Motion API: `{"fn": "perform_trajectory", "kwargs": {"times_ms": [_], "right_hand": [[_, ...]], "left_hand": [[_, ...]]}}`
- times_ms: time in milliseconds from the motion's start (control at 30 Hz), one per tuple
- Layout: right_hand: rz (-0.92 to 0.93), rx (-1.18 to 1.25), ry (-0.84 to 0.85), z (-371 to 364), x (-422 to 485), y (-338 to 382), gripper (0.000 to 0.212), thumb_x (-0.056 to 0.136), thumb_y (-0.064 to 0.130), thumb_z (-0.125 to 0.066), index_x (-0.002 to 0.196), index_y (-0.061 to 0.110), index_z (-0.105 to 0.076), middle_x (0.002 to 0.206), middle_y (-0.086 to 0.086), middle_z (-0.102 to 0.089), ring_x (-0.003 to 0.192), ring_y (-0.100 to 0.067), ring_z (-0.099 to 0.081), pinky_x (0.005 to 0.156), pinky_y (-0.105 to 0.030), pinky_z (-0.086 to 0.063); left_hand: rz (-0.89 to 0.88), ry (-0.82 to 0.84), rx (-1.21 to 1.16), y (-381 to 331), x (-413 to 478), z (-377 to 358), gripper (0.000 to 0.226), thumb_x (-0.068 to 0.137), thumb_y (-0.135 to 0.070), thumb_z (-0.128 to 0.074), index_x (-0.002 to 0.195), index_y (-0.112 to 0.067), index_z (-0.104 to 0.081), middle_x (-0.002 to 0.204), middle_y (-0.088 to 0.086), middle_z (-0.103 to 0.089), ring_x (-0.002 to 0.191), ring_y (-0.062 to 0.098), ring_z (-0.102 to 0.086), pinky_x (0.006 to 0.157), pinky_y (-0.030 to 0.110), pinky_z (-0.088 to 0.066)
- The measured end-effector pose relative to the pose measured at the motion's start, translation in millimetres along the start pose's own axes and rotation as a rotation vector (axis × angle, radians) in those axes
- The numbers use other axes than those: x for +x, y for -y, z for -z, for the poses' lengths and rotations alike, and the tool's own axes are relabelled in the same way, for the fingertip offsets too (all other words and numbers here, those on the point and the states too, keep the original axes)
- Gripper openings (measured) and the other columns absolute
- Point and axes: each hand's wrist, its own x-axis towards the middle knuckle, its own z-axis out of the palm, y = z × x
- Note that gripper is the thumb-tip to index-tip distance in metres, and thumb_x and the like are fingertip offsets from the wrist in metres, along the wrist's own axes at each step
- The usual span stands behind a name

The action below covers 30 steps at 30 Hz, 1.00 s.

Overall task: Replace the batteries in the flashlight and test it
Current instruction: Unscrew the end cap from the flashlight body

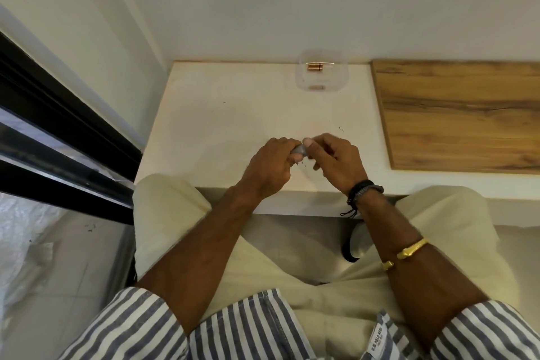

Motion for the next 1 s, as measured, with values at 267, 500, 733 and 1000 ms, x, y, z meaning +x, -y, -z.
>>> {"fn": "perform_trajectory", "kwargs": {"times_ms": [267,500,733,1000], "right_hand": [[0.150,0.048,0.039,7,-1,-1,0.026,0.096,0.017,-0.067,0.121,0.013,-0.072,0.105,-0.005,-0.073,0.093,-0.022,-0.065,0.082,-0.039,-0.057],[0.002,0.063,0.022,10,1,2,0.026,0.095,0.033,-0.068,0.118,0.022,-0.071,0.103,0.002,-0.074,0.082,-0.013,-0.073,0.063,-0.022,-0.056],[0.108,0.019,0.027,13,2,-4,0.018,0.091,0.016,-0.073,0.108,0.011,-0.076,0.092,-0.002,-0.074,0.082,-0.019,-0.069,0.076,-0.037,-0.060],[-0.032,0.013,0.016,14,2,-3,0.030,0.093,0.045,-0.067,0.104,0.018,-0.074,0.086,0.004,-0.074,0.070,-0.007,-0.072,0.059,-0.026,-0.056]], "left_hand": [[-0.026,-0.026,-0.038,0,1,-1,0.023,0.102,-0.022,-0.049,0.115,-0.009,-0.061,0.107,0.009,-0.068,0.091,0.021,-0.054,0.081,0.041,-0.048],[-0.027,-0.006,-0.001,4,1,-3,0.022,0.101,-0.021,-0.050,0.118,-0.012,-0.061,0.107,0.006,-0.067,0.092,0.020,-0.052,0.080,0.042,-0.050],[-0.008,0.005,-0.013,7,2,-4,0.026,0.100,-0.029,-0.048,0.115,-0.013,-0.061,0.105,0.005,-0.066,0.091,0.020,-0.052,0.080,0.043,-0.050],[-0.001,-0.030,-0.071,5,3,-6,0.024,0.095,-0.028,-0.061,0.113,-0.013,-0.063,0.102,0.005,-0.070,0.087,0.018,-0.056,0.079,0.042,-0.053]]}}
